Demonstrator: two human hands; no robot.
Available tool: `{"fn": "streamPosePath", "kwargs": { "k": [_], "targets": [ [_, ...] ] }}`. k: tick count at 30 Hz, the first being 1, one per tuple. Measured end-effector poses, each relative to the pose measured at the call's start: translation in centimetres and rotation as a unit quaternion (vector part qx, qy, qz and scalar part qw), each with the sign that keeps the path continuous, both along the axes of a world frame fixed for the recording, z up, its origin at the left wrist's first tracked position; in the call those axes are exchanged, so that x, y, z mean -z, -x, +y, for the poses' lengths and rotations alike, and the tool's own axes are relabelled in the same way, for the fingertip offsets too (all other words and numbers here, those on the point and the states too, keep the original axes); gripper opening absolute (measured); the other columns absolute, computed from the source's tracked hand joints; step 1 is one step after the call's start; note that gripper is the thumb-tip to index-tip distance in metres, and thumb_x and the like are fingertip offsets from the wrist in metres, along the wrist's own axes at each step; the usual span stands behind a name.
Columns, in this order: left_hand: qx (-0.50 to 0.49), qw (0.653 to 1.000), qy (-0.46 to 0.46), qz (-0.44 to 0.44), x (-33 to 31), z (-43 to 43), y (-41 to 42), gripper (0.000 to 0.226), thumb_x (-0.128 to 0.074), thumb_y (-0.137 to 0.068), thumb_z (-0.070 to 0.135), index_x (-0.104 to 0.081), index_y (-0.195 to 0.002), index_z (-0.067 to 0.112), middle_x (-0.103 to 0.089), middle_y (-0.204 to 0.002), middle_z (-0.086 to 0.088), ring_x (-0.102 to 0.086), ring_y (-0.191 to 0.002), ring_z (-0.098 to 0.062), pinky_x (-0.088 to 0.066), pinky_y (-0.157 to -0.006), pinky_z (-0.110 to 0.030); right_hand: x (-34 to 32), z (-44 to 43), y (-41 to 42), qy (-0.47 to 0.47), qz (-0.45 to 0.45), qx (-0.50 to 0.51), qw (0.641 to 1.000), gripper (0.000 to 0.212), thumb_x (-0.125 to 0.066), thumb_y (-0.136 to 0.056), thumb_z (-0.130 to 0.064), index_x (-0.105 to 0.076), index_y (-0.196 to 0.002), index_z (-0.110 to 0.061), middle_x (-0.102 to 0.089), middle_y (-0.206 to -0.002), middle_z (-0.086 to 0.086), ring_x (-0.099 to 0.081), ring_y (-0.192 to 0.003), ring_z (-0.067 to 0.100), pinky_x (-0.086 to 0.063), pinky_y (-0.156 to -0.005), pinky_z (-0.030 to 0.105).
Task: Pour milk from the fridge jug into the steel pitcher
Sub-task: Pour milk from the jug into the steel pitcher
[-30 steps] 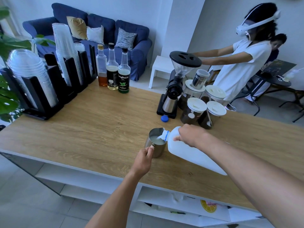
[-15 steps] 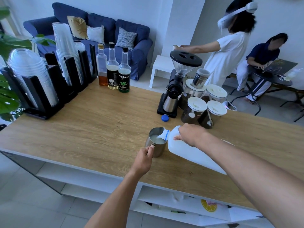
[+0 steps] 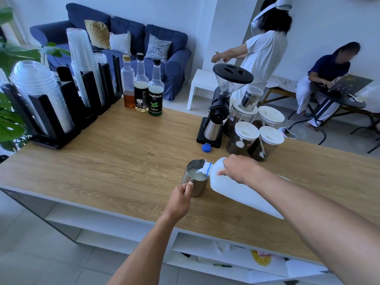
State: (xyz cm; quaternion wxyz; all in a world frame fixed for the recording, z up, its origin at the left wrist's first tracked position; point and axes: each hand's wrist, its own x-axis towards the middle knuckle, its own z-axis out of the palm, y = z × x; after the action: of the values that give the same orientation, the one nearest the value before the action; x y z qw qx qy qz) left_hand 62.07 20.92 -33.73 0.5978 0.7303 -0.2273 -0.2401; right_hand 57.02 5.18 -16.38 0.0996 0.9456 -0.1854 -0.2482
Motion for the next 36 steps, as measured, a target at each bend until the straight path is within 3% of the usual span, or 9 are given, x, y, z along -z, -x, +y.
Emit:
{"fn": "streamPosePath", "kwargs": {
  "k": [3, 12, 17, 21, 33, 36],
  "targets": [
    [0.001, 1.000, -0.002, -0.006, -0.01, 0.00, 0.03, 0.048, -0.039, -0.106, 0.037, -0.025, -0.064, 0.020, -0.025, -0.057, 0.006, -0.021, -0.054, -0.010, -0.019, -0.053, -0.030, 0.11, -0.14, 0.01, 0.002, 0.000, -0.001, 1.000, 0.024, -0.047, -0.100, -0.028, -0.057, -0.121, -0.021, -0.033, -0.075, -0.003, -0.042, -0.074, 0.018, -0.025, -0.046, 0.026],
    [0.000, 1.000, -0.002, -0.012, -0.03, 0.00, 0.14, 0.047, -0.039, -0.106, 0.034, -0.026, -0.063, 0.021, -0.026, -0.056, 0.008, -0.022, -0.052, -0.007, -0.020, -0.050, -0.024, 0.10, -0.33, -0.08, 0.014, 0.011, -0.021, 1.000, 0.024, -0.047, -0.101, -0.024, -0.056, -0.123, -0.025, -0.037, -0.089, -0.001, -0.042, -0.076, 0.019, -0.025, -0.045, 0.026],
    [-0.001, 1.000, -0.003, -0.007, -0.09, 0.01, 0.23, 0.047, -0.039, -0.106, 0.035, -0.026, -0.063, 0.021, -0.027, -0.056, 0.008, -0.021, -0.051, -0.007, -0.019, -0.049, -0.023, 0.16, -0.31, -0.15, 0.009, 0.012, -0.015, 1.000, 0.023, -0.047, -0.100, -0.024, -0.057, -0.121, -0.023, -0.037, -0.084, -0.001, -0.044, -0.077, 0.019, -0.026, -0.046, 0.025],
    [-0.006, 1.000, -0.009, -0.007, -0.08, -0.01, 0.23, 0.046, -0.039, -0.106, 0.035, -0.028, -0.065, 0.018, -0.026, -0.057, 0.006, -0.021, -0.050, -0.006, -0.020, -0.047, -0.020, 0.28, -0.44, -0.12, 0.026, 0.018, -0.024, 0.999, 0.021, -0.046, -0.100, -0.019, -0.060, -0.115, -0.025, -0.031, -0.071, -0.003, -0.040, -0.064, 0.016, -0.027, -0.045, 0.026],
    [-0.005, 1.000, -0.012, -0.011, -0.22, 0.02, 0.23, 0.045, -0.039, -0.106, 0.034, -0.030, -0.066, 0.015, -0.028, -0.059, 0.003, -0.022, -0.051, -0.006, -0.021, -0.048, -0.021, 0.18, -0.40, -0.20, 0.030, 0.019, -0.029, 0.999, 0.022, -0.048, -0.100, -0.021, -0.058, -0.119, -0.025, -0.032, -0.079, -0.002, -0.039, -0.066, 0.016, -0.026, -0.044, 0.025],
    [-0.004, 1.000, -0.014, -0.014, -0.18, 0.04, 0.22, 0.045, -0.038, -0.106, 0.035, -0.032, -0.067, 0.014, -0.028, -0.061, 0.002, -0.022, -0.052, -0.006, -0.020, -0.049, -0.021, 0.22, -0.41, -0.19, 0.033, 0.018, -0.026, 0.999, 0.022, -0.048, -0.100, -0.020, -0.059, -0.118, -0.025, -0.030, -0.073, -0.003, -0.035, -0.058, 0.013, -0.026, -0.044, 0.025]
  ]
}}
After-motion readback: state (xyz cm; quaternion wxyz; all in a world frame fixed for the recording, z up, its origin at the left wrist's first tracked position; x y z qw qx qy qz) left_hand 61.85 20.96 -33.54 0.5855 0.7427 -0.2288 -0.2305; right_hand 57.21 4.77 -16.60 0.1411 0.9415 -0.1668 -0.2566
